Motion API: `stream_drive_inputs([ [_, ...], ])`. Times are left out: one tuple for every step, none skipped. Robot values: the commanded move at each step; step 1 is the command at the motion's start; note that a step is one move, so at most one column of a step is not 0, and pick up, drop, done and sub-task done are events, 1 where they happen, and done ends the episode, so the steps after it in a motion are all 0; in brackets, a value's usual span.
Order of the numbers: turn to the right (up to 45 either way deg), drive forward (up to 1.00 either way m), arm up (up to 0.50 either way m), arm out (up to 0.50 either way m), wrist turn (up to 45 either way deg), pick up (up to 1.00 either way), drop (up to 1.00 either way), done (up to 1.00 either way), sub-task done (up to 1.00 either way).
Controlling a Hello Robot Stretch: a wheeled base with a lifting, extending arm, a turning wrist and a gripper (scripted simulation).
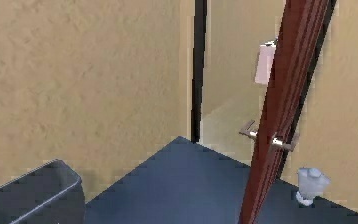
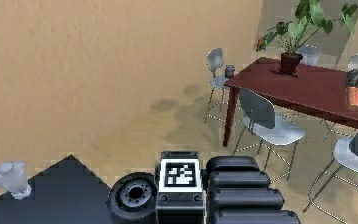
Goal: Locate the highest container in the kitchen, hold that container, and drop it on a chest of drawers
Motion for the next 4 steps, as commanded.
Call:
stream_drive_inputs([
  [0.0, 0.75, 0.0, 0.0, 0.0, 0.0, 0.0, 0.0, 0.0],
  [-45.0, 0.0, 0.0, 0.0, 0.0, 0.0, 0.0, 0.0, 0.0],
  [0.0, 0.25, 0.0, 0.0, 0.0, 0.0, 0.0, 0.0, 0.0],
  [45.0, 0.0, 0.0, 0.0, 0.0, 0.0, 0.0, 0.0, 0.0],
])
